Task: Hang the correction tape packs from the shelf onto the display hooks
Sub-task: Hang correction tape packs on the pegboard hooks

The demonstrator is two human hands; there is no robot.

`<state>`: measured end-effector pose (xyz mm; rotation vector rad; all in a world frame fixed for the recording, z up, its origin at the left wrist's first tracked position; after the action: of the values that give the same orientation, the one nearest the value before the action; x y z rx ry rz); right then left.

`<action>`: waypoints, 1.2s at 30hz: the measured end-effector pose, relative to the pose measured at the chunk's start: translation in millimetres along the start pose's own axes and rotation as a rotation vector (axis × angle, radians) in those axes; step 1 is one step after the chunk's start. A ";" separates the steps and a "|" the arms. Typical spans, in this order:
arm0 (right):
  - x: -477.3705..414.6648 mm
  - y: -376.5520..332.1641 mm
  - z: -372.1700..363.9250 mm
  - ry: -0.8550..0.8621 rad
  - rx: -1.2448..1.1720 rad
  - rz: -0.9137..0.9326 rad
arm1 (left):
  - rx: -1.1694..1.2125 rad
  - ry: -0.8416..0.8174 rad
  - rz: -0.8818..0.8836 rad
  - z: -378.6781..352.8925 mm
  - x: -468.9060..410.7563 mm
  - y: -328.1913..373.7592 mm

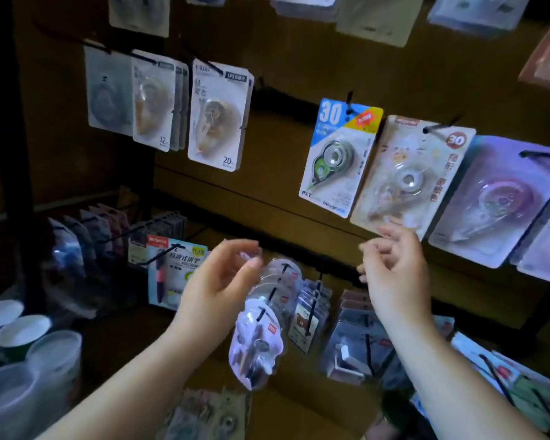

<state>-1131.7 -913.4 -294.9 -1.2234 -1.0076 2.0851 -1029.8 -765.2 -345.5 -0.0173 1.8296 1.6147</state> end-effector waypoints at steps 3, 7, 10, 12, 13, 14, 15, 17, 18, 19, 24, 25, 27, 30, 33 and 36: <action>58.3 27.2 -16.2 -0.048 -0.181 -0.096 | 0.056 0.127 0.092 21.1 78.0 -42.3; 137.1 82.5 -55.6 -0.199 -0.197 -0.229 | -0.031 0.146 0.512 24.7 151.3 -123.6; 171.5 139.5 -89.4 -0.288 -0.200 -0.550 | 0.062 0.094 0.912 20.9 158.0 -176.1; 184.9 180.3 -111.1 -0.350 -0.176 -0.834 | 0.111 0.163 1.071 20.8 149.4 -206.8; 190.5 202.3 -120.6 -0.392 -0.147 -0.950 | 0.070 0.173 1.103 21.4 145.5 -222.8; 195.8 225.5 -129.4 -0.435 -0.111 -1.041 | 0.015 0.186 1.120 22.3 143.0 -240.9; 200.5 246.2 -136.6 -0.462 -0.070 -1.111 | -0.044 0.205 1.129 23.1 141.3 -259.9; 203.9 279.1 -144.5 -0.479 -0.010 -1.206 | -0.151 0.224 1.162 22.0 141.2 -296.0; 201.8 291.1 -148.1 -0.474 -0.018 -1.255 | -0.207 0.207 1.168 20.9 141.0 -313.1; 199.3 302.1 -153.1 -0.469 -0.037 -1.298 | -0.259 0.165 1.168 19.9 140.1 -328.4; 188.3 347.0 -195.7 -0.541 0.032 -1.276 | -0.453 -0.016 1.130 20.0 125.3 -388.5; 188.6 354.1 -202.1 -0.548 0.056 -1.273 | -0.489 -0.042 1.119 21.3 122.7 -398.6; 186.6 365.3 -212.9 -0.531 0.104 -1.286 | -0.554 -0.093 1.094 24.1 121.0 -414.3; 175.4 381.4 -226.1 -0.481 0.106 -1.288 | -0.680 -0.212 1.065 27.5 126.7 -434.1; 164.4 399.0 -240.5 -0.476 0.055 -1.272 | -0.761 -0.342 1.074 30.9 134.9 -451.2; 157.9 416.6 -252.1 -0.495 0.001 -1.277 | -0.777 -0.399 1.071 29.9 139.8 -457.4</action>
<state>-1006.6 -958.3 -789.2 0.1069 -1.4387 1.2834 -922.8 -784.6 -812.2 0.9962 0.7757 2.6895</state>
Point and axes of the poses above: each hand's wrist, its own x-axis away from the middle knuckle, its own z-axis out of the back of the hand, y = z × x, the point moved 1 cm from there along -x, towards the middle knuckle, and after that the axes turned 4 degrees about -z, right-handed, at the moved point
